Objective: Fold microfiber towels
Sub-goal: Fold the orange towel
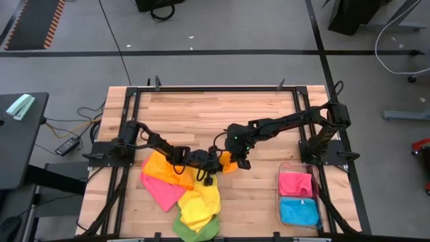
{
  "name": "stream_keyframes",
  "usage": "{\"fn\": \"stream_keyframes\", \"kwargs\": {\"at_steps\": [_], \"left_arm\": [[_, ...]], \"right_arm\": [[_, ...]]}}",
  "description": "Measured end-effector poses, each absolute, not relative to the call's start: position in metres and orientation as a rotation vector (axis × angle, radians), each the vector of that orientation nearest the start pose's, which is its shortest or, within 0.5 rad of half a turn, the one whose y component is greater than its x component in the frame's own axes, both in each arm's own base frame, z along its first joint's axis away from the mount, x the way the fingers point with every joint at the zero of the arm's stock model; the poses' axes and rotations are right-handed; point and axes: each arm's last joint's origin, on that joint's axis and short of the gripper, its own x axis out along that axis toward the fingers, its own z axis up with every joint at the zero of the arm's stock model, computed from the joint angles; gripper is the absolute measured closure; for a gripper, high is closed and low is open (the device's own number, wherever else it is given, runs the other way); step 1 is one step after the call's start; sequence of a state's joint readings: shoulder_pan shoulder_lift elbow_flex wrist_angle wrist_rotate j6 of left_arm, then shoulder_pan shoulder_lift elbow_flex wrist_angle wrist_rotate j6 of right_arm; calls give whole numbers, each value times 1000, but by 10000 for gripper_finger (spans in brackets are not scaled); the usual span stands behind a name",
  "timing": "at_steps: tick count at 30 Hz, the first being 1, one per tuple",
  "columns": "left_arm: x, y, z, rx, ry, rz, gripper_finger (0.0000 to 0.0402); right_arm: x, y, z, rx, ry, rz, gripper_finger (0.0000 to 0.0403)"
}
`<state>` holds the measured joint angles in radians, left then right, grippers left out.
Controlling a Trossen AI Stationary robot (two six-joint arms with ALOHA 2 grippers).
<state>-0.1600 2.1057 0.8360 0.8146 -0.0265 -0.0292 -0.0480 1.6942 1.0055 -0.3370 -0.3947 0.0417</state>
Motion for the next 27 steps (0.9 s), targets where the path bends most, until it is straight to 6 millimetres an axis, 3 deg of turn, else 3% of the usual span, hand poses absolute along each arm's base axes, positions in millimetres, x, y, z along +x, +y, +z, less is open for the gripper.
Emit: {"fn": "stream_keyframes", "kwargs": {"at_steps": [12,27], "left_arm": [[366,-60,74,24,454,-130,386],[353,-60,98,96,593,-107,389]], "right_arm": [[329,-12,175,231,1000,294,366],[328,-7,175,241,1022,311,366]]}}
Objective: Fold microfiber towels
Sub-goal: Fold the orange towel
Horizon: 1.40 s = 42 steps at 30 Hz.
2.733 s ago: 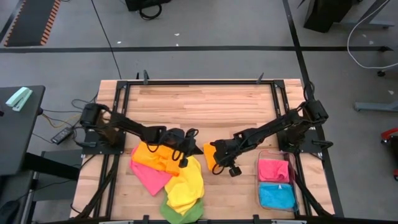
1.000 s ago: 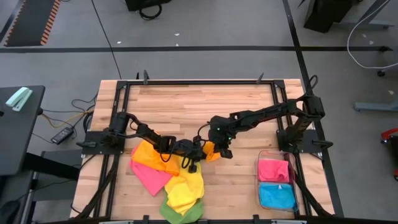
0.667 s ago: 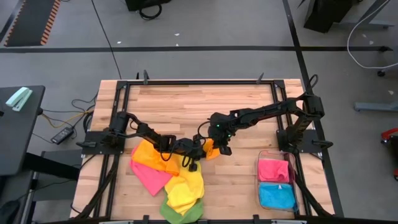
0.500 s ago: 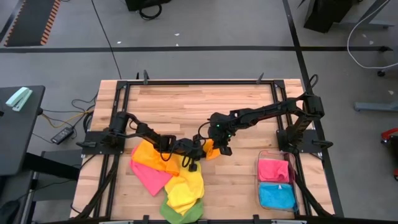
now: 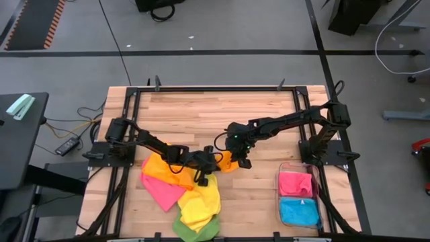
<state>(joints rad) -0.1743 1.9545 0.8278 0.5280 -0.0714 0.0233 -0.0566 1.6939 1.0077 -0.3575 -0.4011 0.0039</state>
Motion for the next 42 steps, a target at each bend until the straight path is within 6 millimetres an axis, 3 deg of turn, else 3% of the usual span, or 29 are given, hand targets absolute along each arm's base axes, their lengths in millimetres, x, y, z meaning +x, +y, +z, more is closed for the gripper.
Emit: {"fn": "stream_keyframes", "kwargs": {"at_steps": [5,20,29,35,38,42], "left_arm": [[352,-59,98,136,592,29,381],[353,-65,108,123,536,80,382],[359,-55,81,109,534,128,393],[360,-56,79,116,528,126,375],[360,-56,79,123,532,123,383],[360,-56,79,127,536,121,394]], "right_arm": [[327,-7,175,253,1026,305,366],[327,-6,175,254,1032,310,366],[327,-6,175,248,1029,315,366],[331,-7,184,358,1001,391,366],[336,-15,193,358,961,392,366],[334,-26,190,339,956,374,366]]}}
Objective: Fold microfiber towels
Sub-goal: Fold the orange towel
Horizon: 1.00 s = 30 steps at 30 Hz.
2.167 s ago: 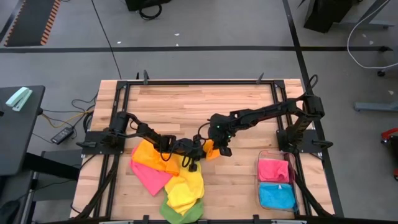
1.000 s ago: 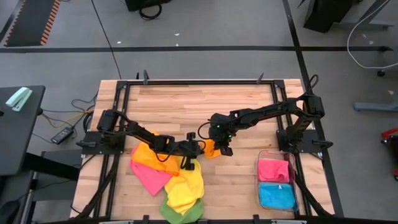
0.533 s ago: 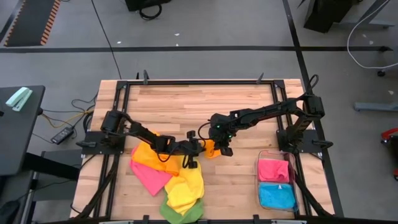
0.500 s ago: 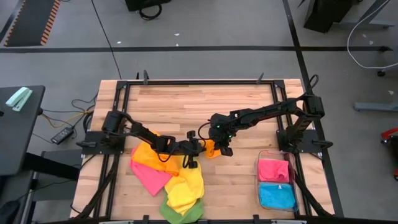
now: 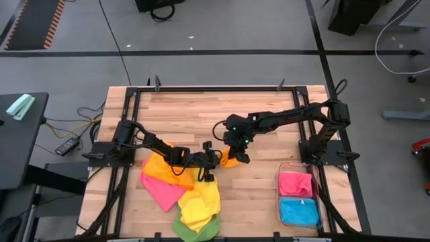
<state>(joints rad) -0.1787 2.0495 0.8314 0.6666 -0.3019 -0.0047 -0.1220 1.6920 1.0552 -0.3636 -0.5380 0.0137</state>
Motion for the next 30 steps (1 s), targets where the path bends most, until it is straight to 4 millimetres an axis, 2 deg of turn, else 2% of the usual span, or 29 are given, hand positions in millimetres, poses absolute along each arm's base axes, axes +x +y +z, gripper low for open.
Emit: {"fn": "stream_keyframes", "kwargs": {"at_steps": [9,13,18,25,30], "left_arm": [[359,-56,78,128,541,116,374],[359,-56,78,132,544,113,386],[359,-56,78,142,544,109,394],[359,-58,78,161,533,100,371],[358,-62,80,194,536,81,382]], "right_arm": [[331,-41,152,282,958,317,366],[331,-50,151,220,941,258,366],[325,-50,141,162,930,273,362],[317,-48,127,156,886,228,306],[314,-46,123,124,885,189,255]]}}
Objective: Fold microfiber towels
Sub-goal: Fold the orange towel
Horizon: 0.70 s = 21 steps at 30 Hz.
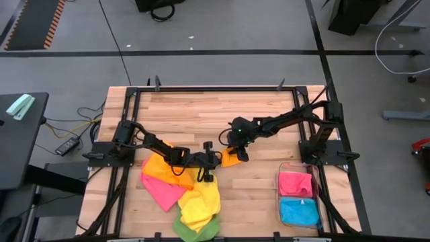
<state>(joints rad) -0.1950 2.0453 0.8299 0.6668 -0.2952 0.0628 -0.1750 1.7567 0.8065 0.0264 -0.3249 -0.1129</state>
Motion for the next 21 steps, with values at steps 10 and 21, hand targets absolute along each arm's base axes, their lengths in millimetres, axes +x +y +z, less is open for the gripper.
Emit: {"fn": "stream_keyframes", "kwargs": {"at_steps": [10,21], "left_arm": [[354,-74,125,228,441,33,379],[367,-47,107,65,396,145,380]], "right_arm": [[316,-38,122,66,892,134,231],[322,-22,126,64,833,170,230]]}}
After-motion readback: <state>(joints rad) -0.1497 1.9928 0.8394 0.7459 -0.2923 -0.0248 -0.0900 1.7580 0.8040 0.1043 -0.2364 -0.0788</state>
